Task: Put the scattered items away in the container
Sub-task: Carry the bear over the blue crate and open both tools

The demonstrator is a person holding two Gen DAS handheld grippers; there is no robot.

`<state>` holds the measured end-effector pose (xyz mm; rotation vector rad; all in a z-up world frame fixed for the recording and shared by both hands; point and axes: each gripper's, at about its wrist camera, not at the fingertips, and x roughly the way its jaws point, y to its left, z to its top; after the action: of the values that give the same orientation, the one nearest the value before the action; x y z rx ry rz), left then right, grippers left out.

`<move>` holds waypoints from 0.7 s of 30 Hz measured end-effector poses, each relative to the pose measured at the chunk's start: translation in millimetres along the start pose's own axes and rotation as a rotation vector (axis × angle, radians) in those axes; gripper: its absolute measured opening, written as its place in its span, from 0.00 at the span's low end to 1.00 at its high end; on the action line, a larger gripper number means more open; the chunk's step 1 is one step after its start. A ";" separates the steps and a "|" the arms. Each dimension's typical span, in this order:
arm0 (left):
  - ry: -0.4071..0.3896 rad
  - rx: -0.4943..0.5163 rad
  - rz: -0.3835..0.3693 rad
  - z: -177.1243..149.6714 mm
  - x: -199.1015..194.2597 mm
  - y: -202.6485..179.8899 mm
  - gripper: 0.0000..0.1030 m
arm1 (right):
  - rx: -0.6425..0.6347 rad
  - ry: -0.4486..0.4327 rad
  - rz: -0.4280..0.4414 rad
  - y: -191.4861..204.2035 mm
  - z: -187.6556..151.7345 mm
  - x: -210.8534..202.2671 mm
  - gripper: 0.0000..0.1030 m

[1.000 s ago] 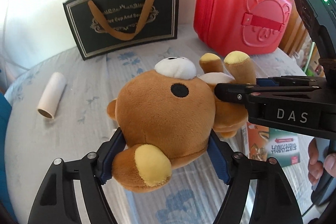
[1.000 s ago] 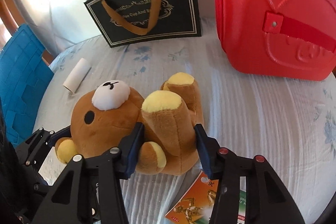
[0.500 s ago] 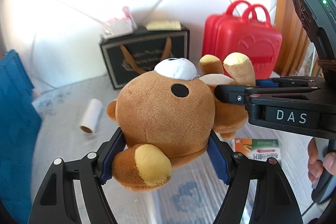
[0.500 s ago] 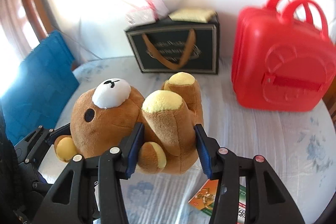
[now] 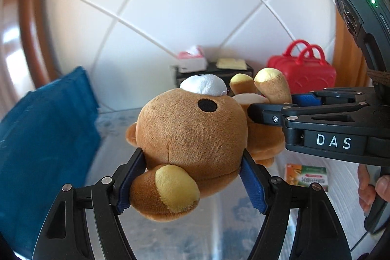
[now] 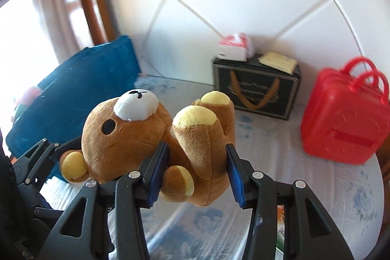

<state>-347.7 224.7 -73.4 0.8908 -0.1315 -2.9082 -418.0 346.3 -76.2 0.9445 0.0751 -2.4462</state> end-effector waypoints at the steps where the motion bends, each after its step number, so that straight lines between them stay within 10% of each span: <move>1: -0.008 -0.007 0.012 -0.3 -7.7 8.2 0.73 | -0.011 -0.006 0.008 8.1 2.3 -2.4 0.45; 21: -0.175 -0.047 0.223 19.1 -108.8 302.2 0.73 | -0.178 -0.194 0.143 291.0 126.9 30.6 0.45</move>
<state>-248.3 -61.1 36.1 0.5732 -0.1639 -2.7624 -374.9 51.4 37.6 0.6112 0.1490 -2.3413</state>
